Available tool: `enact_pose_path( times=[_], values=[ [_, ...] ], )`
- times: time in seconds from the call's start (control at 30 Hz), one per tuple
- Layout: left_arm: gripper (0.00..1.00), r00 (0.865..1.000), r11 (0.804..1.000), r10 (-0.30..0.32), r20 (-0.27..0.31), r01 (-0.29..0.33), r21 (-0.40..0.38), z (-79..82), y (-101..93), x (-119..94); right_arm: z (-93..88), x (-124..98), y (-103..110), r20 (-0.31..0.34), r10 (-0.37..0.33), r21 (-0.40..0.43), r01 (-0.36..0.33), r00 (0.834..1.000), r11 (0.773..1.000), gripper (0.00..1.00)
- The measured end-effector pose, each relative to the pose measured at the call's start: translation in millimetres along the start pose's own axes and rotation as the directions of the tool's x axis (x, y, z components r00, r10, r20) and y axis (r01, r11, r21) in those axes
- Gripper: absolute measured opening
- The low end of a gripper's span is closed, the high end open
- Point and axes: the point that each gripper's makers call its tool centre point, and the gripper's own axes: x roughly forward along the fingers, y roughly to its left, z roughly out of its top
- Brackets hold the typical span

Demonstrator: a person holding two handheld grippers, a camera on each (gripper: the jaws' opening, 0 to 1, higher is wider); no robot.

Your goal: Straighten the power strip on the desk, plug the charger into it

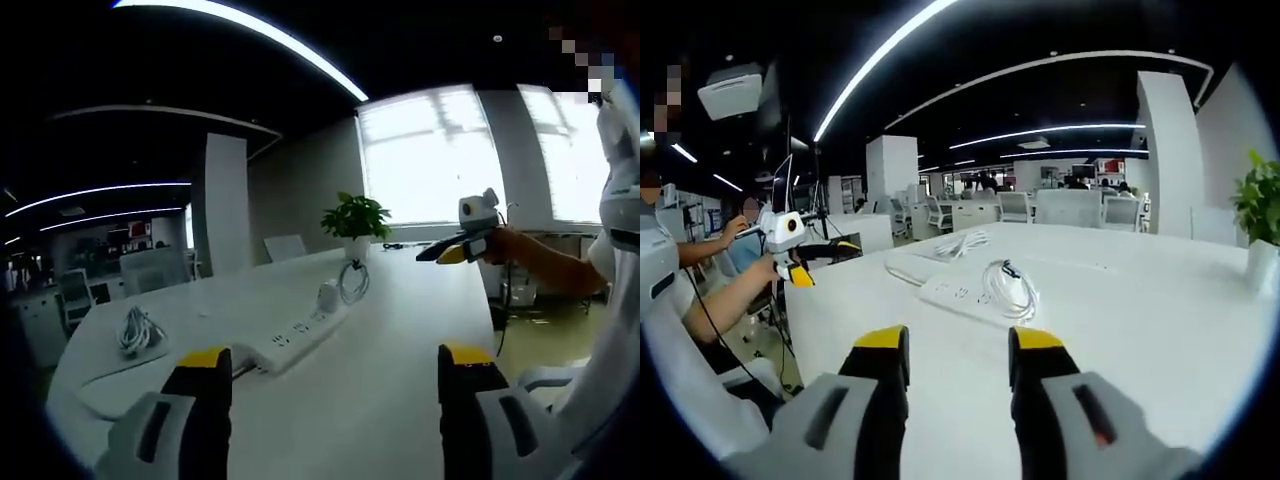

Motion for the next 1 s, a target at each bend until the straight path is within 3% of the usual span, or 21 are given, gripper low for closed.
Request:
enact_pose_path(
  times=[0.43,1.0],
  values=[
    [0.86,1.0,1.0,0.016,0.01,-0.017,0.016,4.1,0.6,-10,-3.3,0,-1,0.003,0.004,0.012,-0.004,1.0,1.0,0.39],
    [0.86,0.999,0.999,0.02,-0.03,-0.019,0.039,-8.8,2.5,-1,-10.2,-1,-4,-0.011,0.002,0.024,-0.002,1.0,1.0,0.38]
  ],
)
